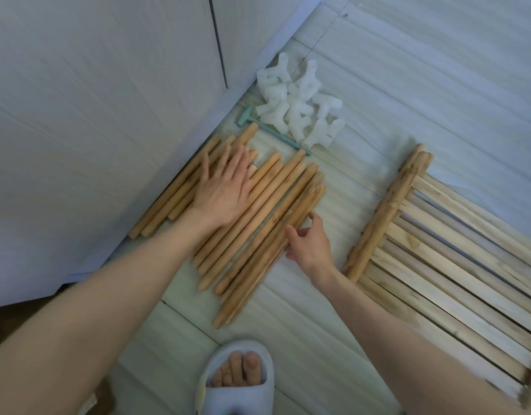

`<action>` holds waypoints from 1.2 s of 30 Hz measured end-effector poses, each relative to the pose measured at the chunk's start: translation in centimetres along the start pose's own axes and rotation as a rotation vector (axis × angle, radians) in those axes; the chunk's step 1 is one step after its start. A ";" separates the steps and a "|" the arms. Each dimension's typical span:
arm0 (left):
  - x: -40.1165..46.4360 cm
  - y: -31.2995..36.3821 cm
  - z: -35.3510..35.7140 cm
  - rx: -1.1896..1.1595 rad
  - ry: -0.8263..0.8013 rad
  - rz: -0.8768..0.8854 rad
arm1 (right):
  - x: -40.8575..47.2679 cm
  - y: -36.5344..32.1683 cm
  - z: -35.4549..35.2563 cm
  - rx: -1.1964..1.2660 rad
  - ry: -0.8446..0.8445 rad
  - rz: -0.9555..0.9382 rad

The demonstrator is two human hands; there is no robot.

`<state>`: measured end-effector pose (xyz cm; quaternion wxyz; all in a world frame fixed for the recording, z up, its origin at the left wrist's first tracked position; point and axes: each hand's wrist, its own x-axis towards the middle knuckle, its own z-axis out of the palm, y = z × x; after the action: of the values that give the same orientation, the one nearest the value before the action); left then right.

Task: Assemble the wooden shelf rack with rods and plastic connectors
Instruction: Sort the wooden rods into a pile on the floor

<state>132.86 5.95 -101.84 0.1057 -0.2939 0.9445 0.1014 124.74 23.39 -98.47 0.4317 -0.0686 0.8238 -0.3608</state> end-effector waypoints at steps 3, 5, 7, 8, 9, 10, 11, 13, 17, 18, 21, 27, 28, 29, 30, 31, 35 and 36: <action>4.3 -0.2 -1.6 0.011 -0.069 0.027 | 0.2 -0.2 -0.3 0.005 -0.020 0.006; 6.1 0.0 -2.3 0.033 -0.130 0.057 | 0.4 -0.1 -0.5 0.020 -0.037 0.011; 6.7 0.3 -2.6 0.069 -0.164 0.063 | 0.6 0.0 -0.5 0.035 -0.047 0.015; 6.5 0.3 -2.5 0.079 -0.160 0.060 | 0.7 0.0 -0.5 0.039 -0.051 0.016; 6.2 0.3 -2.5 0.081 -0.144 0.057 | 0.7 0.2 -0.5 0.041 -0.054 0.016; 5.7 0.1 -2.4 0.081 -0.124 0.056 | 0.8 0.3 -0.5 0.038 -0.056 0.015; 5.0 -0.3 -2.3 0.088 -0.109 0.060 | 0.9 0.4 -0.5 0.034 -0.058 0.013; 3.5 -1.1 -2.0 0.116 -0.094 0.074 | 1.0 0.5 -0.4 0.034 -0.062 0.009; 1.1 -2.1 -1.5 0.110 -0.036 0.102 | 1.2 0.7 -0.3 0.032 -0.062 0.016; 1.0 -2.1 -1.5 0.093 -0.017 0.101 | 1.2 0.8 -0.2 0.030 -0.062 0.018; 2.6 -1.8 -2.0 0.050 -0.015 0.092 | 1.3 0.8 -0.1 0.020 -0.067 0.018; 5.8 -0.7 -2.8 0.039 -0.054 0.098 | 1.4 0.8 -0.4 -0.004 -0.088 0.010; 5.7 -0.9 -2.8 0.057 -0.021 0.112 | 1.4 0.8 -0.4 -0.005 -0.091 0.004; 5.5 -1.2 -2.7 0.075 0.011 0.128 | 1.4 0.9 -0.4 -0.007 -0.092 -0.001; 5.3 -1.5 -2.6 0.088 0.036 0.146 | 1.4 0.9 -0.4 -0.011 -0.092 -0.005; 5.1 -1.9 -2.5 0.095 0.052 0.163 | 1.4 1.0 -0.4 -0.015 -0.092 -0.008; 4.7 -2.7 -2.4 0.106 0.082 0.210 | 1.5 1.0 -0.3 -0.014 -0.093 -0.007; 4.5 -2.8 -2.3 0.108 0.094 0.213 | 1.5 0.9 -0.3 -0.015 -0.094 -0.004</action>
<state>130.50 0.70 -101.15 0.0658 -0.1904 0.9784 0.0473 123.77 23.62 -99.93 0.4685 -0.0903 0.8054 -0.3518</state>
